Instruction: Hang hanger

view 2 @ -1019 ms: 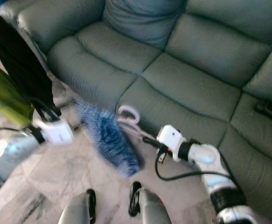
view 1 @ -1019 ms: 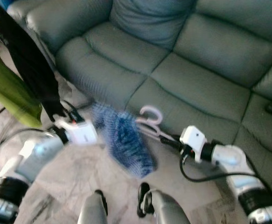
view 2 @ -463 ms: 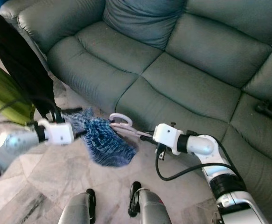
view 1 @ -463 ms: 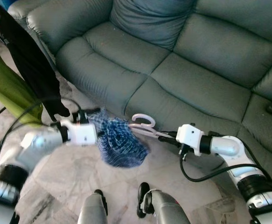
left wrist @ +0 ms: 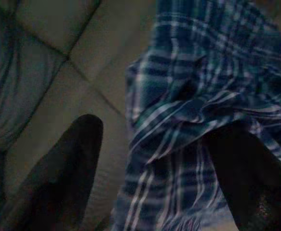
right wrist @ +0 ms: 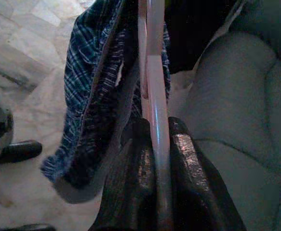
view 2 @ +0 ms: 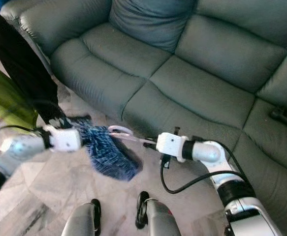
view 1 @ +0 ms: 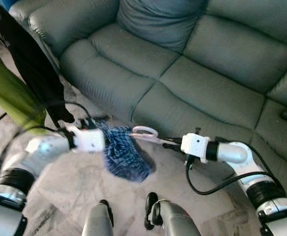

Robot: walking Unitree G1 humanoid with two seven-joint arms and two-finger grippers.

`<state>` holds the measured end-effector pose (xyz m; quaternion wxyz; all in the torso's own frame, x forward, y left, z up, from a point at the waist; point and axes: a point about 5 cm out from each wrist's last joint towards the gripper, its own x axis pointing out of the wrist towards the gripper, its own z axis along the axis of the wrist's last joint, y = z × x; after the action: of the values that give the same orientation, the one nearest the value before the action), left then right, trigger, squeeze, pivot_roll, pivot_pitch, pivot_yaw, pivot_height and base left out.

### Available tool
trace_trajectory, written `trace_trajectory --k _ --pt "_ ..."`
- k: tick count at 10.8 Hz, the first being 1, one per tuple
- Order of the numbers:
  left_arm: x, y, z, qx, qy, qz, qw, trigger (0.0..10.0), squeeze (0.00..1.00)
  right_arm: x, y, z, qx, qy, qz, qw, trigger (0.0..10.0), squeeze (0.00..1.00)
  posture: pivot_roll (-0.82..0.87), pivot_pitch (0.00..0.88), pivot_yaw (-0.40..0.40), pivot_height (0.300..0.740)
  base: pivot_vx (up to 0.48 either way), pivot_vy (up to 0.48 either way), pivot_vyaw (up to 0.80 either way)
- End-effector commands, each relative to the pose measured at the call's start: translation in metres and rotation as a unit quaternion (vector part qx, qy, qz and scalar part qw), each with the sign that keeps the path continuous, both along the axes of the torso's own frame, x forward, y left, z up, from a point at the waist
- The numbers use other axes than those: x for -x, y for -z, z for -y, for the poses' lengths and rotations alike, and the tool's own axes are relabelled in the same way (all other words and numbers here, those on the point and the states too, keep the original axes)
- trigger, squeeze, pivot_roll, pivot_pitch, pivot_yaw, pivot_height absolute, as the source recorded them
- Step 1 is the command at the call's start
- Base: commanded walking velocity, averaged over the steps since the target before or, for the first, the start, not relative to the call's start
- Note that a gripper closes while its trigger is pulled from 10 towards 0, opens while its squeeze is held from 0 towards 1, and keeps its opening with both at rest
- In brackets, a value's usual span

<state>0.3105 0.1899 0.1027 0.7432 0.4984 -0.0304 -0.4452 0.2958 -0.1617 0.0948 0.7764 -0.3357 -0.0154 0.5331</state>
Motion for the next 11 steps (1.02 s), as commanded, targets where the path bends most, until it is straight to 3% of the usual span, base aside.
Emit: trace_trajectory --k 1,4,9,11 --pt "0.000 0.003 0.000 -0.011 0.004 -0.006 1.000 0.0 0.00 0.001 0.001 -0.002 0.000 -0.006 0.007 1.000 10.0 0.00 -0.01 0.220 -0.043 0.740 0.000 0.000 0.00" --pt "-0.005 0.004 0.006 -0.005 0.006 -0.014 1.000 0.0 0.00 -0.001 0.001 -0.002 0.011 -0.011 0.020 1.000 10.0 0.00 -0.01 0.222 -0.037 0.740 0.000 0.000 0.00" --pt "0.001 0.023 0.008 -0.030 0.012 -0.076 0.997 0.0 0.00 -0.003 0.001 -0.004 0.018 -0.013 0.043 0.999 10.0 0.00 -0.01 0.224 -0.038 0.740 0.000 0.000 0.00" --pt "0.000 0.023 0.011 -0.023 0.010 -0.069 0.997 0.0 0.00 -0.005 0.000 -0.006 0.021 -0.017 0.047 0.999 10.0 0.00 -0.01 0.223 -0.041 0.740 0.000 0.000 0.00"
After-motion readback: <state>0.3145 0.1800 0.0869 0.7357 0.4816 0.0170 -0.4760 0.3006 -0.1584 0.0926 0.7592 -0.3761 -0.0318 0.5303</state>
